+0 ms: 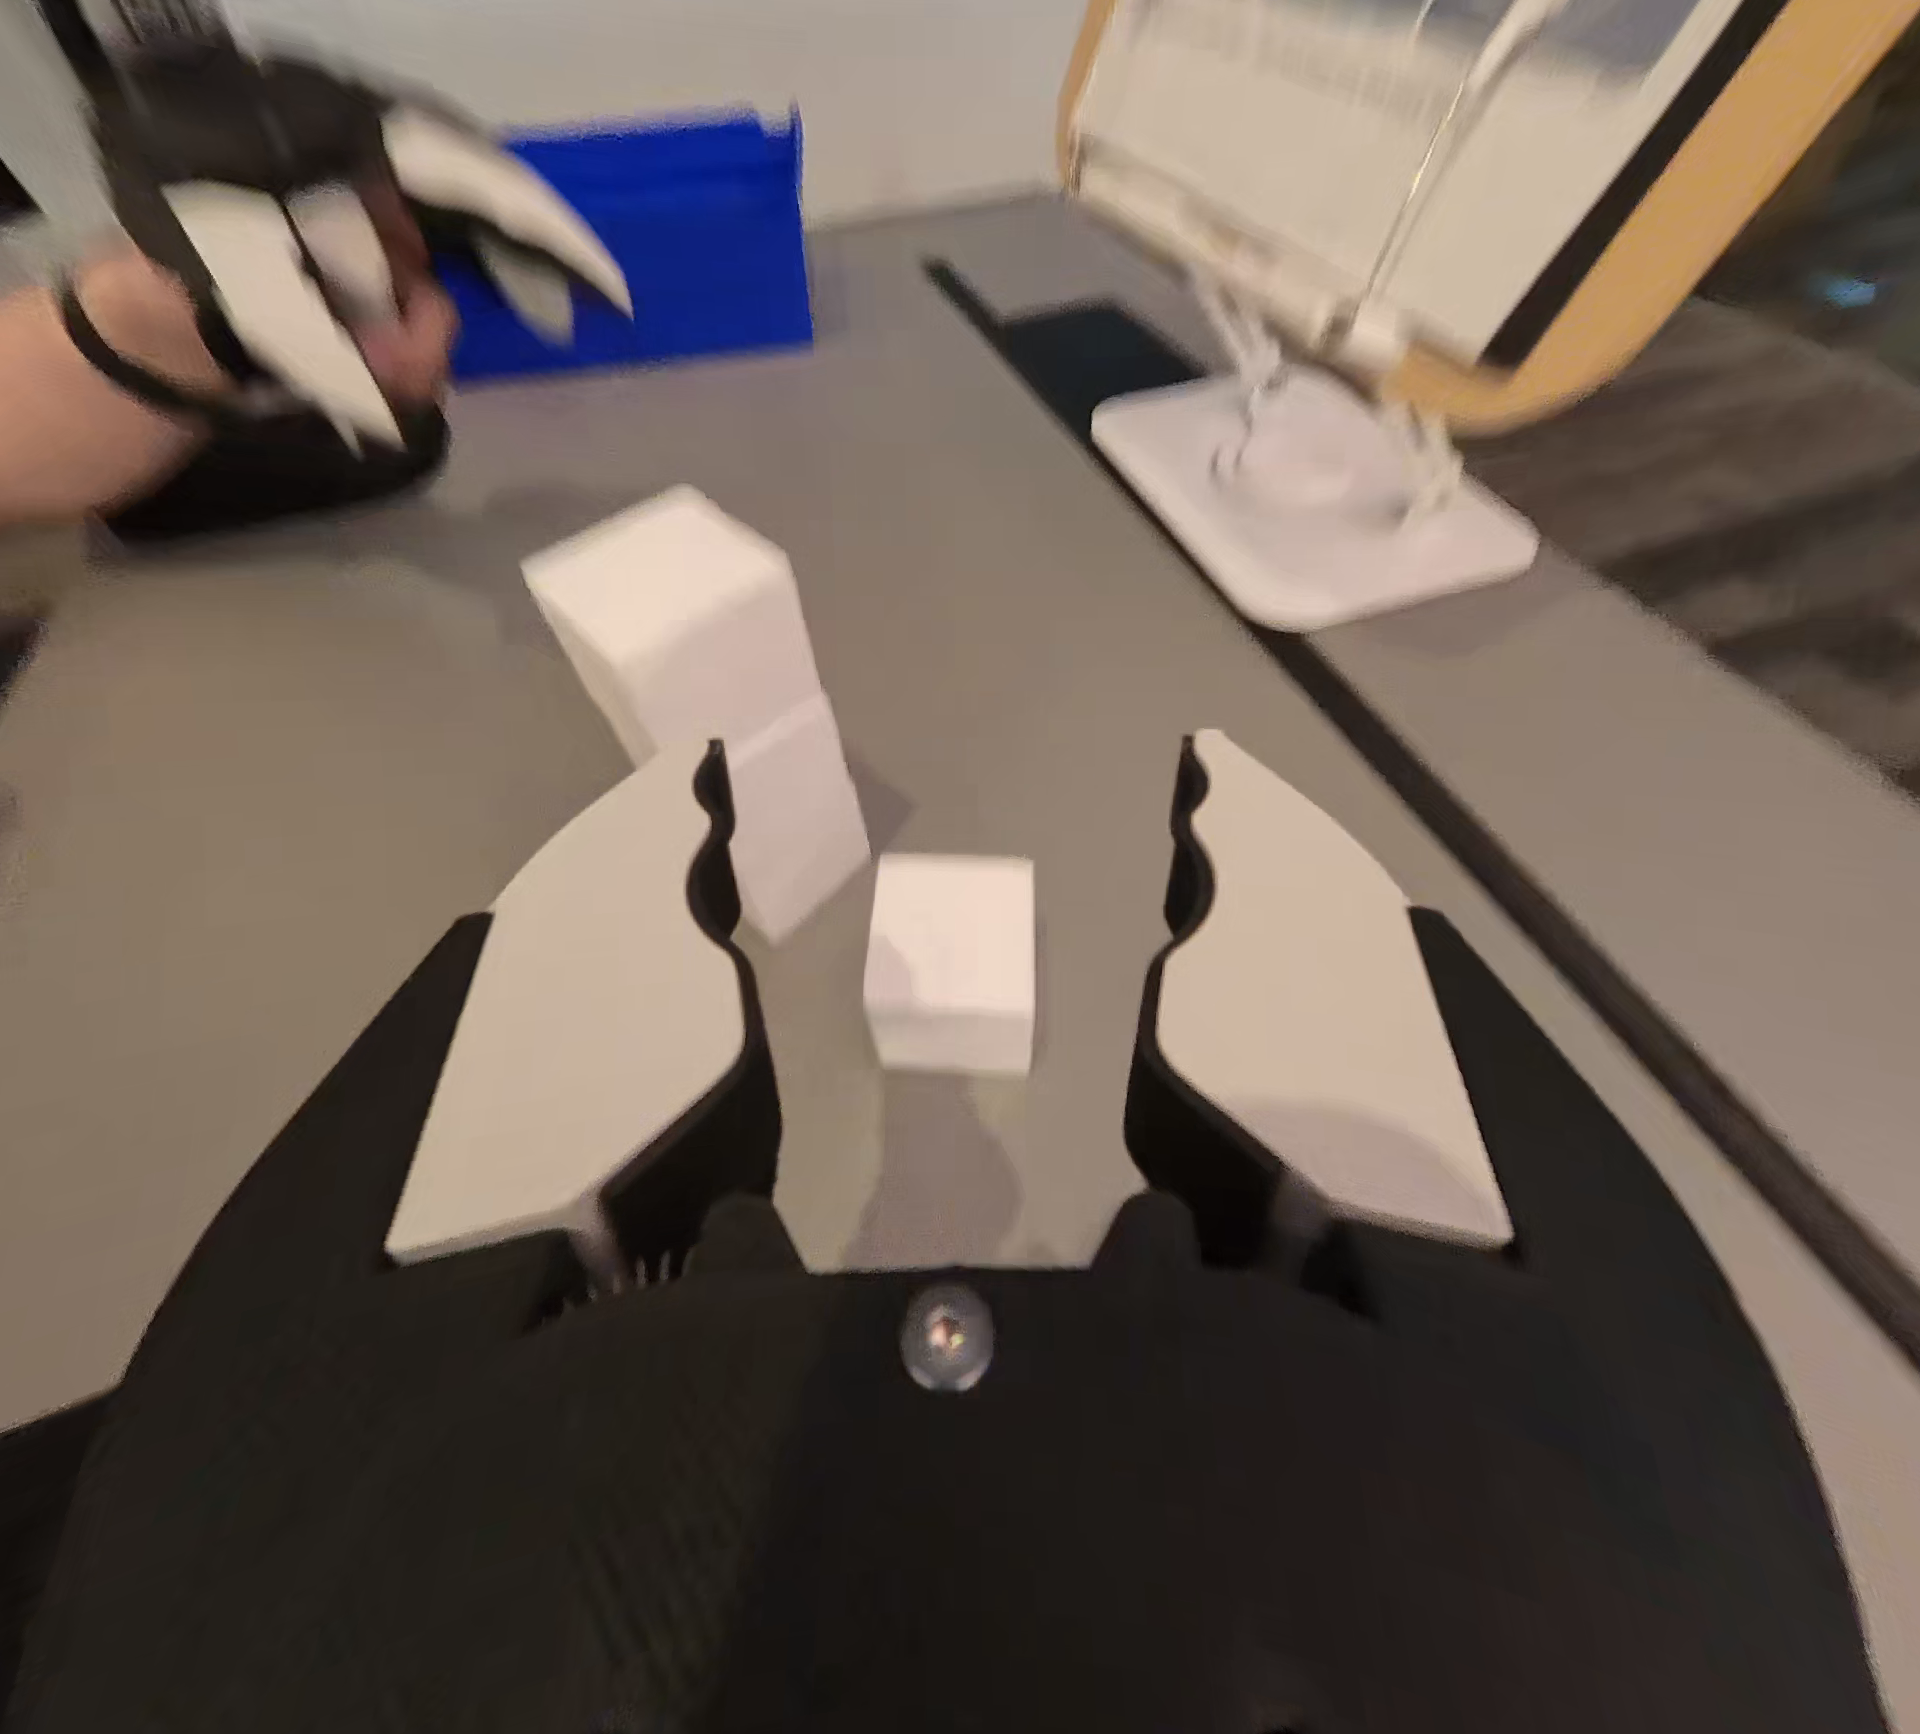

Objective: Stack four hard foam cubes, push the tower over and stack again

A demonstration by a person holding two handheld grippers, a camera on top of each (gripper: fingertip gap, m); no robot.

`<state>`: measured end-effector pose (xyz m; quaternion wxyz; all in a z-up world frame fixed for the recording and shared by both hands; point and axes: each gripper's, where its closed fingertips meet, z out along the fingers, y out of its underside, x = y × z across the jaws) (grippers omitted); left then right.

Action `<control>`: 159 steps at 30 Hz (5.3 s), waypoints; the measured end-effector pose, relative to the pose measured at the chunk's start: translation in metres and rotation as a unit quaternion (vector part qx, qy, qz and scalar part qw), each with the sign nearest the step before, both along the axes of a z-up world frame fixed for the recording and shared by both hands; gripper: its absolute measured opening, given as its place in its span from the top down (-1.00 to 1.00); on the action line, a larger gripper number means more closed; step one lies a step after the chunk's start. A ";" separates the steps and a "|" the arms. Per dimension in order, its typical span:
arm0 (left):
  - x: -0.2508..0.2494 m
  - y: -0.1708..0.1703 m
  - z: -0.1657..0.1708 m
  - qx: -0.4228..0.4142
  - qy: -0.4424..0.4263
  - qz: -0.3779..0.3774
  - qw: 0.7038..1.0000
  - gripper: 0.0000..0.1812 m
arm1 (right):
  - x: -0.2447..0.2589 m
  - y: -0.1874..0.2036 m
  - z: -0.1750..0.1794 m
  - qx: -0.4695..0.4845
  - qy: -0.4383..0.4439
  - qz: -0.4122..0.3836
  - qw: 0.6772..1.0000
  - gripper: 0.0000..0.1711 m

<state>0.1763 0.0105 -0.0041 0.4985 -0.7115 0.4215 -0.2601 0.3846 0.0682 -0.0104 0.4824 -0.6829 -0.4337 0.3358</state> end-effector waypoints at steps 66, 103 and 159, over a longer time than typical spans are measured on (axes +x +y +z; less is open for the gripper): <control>-0.063 0.021 0.062 -0.012 -0.142 -0.025 0.990 0.18 | -0.047 -0.066 0.057 0.073 0.027 0.231 0.970 0.14; -0.101 0.045 -0.014 -0.056 0.034 0.055 0.996 1.00 | -0.099 -0.027 -0.078 -0.238 -0.302 -0.292 0.875 0.99; -0.143 -0.045 -0.048 -0.048 0.393 -0.041 0.917 0.33 | -0.153 -0.048 -0.124 0.007 -0.217 0.093 0.972 0.30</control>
